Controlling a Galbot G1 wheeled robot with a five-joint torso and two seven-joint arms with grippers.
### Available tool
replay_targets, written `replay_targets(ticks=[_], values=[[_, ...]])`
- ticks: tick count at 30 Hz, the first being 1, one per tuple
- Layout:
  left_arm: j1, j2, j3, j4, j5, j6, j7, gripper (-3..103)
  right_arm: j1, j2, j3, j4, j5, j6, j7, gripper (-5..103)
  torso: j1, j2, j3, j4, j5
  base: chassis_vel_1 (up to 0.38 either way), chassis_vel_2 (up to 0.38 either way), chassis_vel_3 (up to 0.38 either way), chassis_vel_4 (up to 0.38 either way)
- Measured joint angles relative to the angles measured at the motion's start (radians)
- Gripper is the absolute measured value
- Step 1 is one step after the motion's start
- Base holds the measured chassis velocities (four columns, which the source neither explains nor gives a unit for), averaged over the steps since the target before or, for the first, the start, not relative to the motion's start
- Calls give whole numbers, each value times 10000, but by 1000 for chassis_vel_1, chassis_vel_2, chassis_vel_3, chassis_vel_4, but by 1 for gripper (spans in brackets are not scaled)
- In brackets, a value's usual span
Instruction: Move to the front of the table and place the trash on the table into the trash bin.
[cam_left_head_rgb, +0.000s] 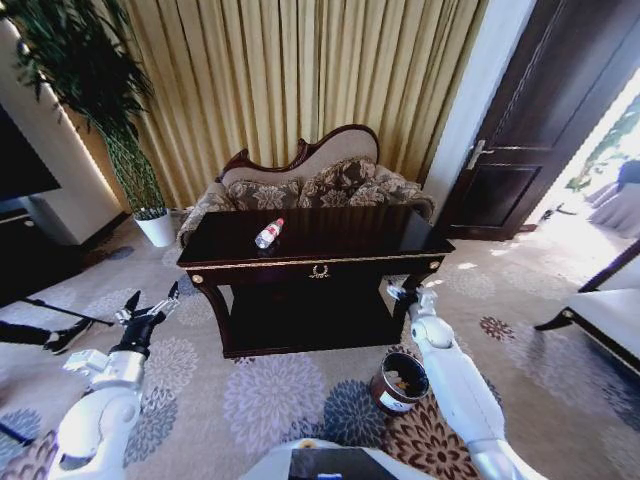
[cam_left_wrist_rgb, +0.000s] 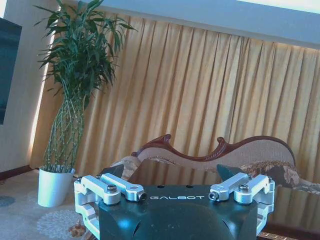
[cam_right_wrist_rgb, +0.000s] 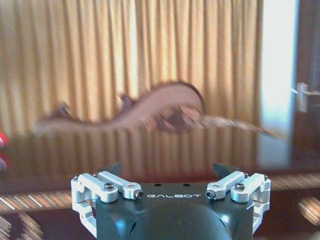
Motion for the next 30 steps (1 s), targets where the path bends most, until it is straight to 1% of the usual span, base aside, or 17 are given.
replay_targets(ticks=[1,4,7,9,12,15,21,26,28,29,30], values=[[0,0,0,0,0,0,0,100,0,0,0,0,0,0,0,100,0,0,0,0,0,0,0,0,0],[-22,15,-22,37,37,0,-2,100,-98,100,-215,1292,638,-231,195,100,0,0,0,-1,-2,0,0,0,0],[-38,9,15,47,125,-8,-1,100,-106,259,-389,1540,793,-231,239,100,-1,0,0,-1,-2,0,0,0,0],[-38,9,34,46,155,-12,-1,100,-101,325,-439,1544,802,-220,224,100,-1,-1,0,1,0,0,0,0,0],[-67,42,102,37,216,-14,-3,100,-42,446,-536,1508,779,18,99,100,0,0,0,-1,0,0,0,0,0],[-131,81,161,46,225,-14,-13,100,-15,454,-578,1502,730,106,97,100,0,0,0,-1,0,0,0,0,0],[-215,83,316,65,276,10,-136,100,-10,416,-595,1584,671,118,88,100,-1,0,0,-1,0,-18,9,14,-21],[-237,72,350,60,286,29,-179,100,-90,382,-647,1719,544,58,63,100,-1,1,-1,-1,0,-89,103,90,-99],[-217,73,289,-90,234,266,-306,100,-132,377,-688,1733,461,1,40,100,-1,0,0,-1,-1,-144,138,141,-132],[-217,73,289,-90,234,266,-306,100,-132,377,-688,1733,461,1,40,100,-1,0,0,-1,-1,-150,155,141,-132],[-194,86,238,-239,116,484,-443,100,-150,377,-708,1713,380,-8,18,100,-1,0,1,0,0,-150,153,174,-160]])
